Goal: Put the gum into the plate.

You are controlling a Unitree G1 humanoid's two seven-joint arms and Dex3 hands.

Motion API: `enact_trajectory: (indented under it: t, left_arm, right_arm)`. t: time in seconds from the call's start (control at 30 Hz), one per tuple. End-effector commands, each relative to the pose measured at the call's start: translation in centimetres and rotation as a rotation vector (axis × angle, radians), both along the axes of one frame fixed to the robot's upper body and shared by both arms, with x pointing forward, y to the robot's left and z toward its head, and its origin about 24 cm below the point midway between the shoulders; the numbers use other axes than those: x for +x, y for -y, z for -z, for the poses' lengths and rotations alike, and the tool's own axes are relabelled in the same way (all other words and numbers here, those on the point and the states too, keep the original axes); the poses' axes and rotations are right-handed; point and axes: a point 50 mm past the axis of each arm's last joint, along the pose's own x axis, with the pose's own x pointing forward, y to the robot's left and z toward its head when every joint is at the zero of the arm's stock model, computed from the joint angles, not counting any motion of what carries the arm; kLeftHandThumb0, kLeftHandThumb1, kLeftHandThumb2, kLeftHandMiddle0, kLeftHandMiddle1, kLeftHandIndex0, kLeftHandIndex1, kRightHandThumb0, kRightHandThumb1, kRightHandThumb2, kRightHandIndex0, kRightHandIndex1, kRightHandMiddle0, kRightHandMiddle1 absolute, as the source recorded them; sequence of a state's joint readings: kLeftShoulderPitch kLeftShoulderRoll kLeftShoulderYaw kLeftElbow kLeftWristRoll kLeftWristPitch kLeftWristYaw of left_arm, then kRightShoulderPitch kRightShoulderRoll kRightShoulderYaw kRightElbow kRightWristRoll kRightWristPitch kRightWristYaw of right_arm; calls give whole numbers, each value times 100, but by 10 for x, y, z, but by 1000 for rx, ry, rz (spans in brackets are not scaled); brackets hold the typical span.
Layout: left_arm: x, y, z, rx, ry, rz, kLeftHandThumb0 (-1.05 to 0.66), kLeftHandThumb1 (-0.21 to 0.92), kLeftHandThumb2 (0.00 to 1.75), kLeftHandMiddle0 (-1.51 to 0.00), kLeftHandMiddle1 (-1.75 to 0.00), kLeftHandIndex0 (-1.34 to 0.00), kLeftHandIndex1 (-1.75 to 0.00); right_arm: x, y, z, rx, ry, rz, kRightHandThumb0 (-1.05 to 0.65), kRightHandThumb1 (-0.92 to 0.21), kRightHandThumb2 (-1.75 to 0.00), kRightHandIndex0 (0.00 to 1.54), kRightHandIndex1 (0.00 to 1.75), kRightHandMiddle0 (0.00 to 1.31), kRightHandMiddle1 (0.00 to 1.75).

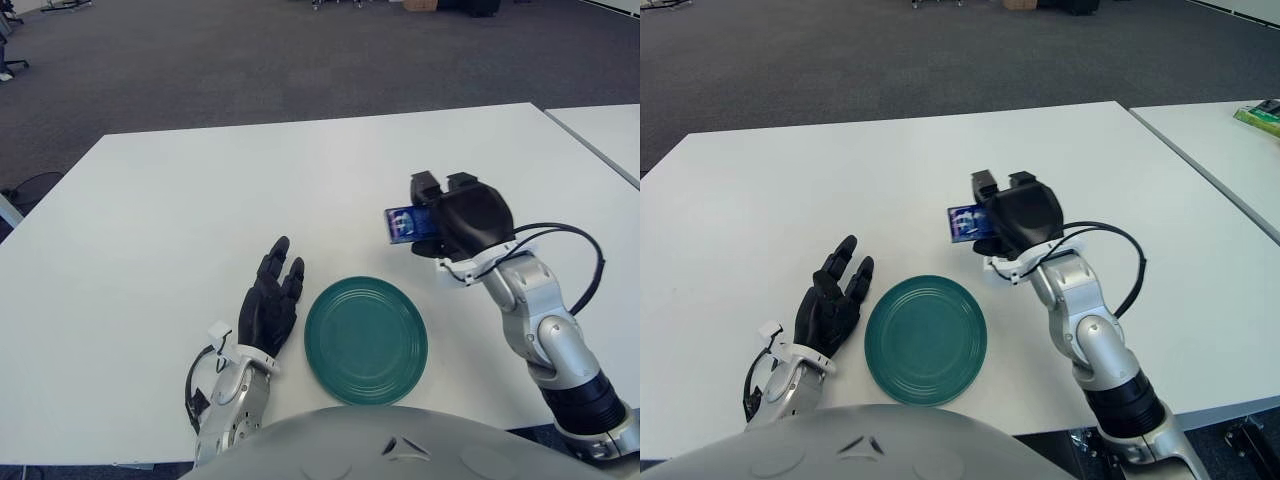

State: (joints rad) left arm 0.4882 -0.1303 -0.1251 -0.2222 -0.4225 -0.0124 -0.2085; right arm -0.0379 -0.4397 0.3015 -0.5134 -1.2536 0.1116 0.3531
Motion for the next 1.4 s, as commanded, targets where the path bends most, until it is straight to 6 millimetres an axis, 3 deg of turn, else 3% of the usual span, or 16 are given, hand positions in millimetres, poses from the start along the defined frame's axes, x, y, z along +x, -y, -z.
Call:
enact_trajectory:
  t: [0.0,0.57,0.83,1.37]
  left_arm:
    - [-3,1,4,-1,-26,-7,-105,92,99,0,0,0,-27]
    - [-6,3,7,-2,-30,-9,-105,92,99,0,0,0,-24]
    - [-6,4,7,-28,-27,-14,-105,92,99,0,0,0,-22]
    - [-6,3,8,-14,-29,-25,-102,92,102,-2,-1,0,-26]
  right_arm:
    - [-4,-7,-5,-22,10,-44,-38,-72,-79,54,175,32,175]
    - [-48,-50,11,-97,-151,-308,-38,-73,-78,48,175,31,175]
    - [-54,-53,12,-141,-162,-392,-38,-72,-79,43,175,32,175]
    - [-79,-55,9,-94,-142,-574,-38,-71,-82,52,175,33,175]
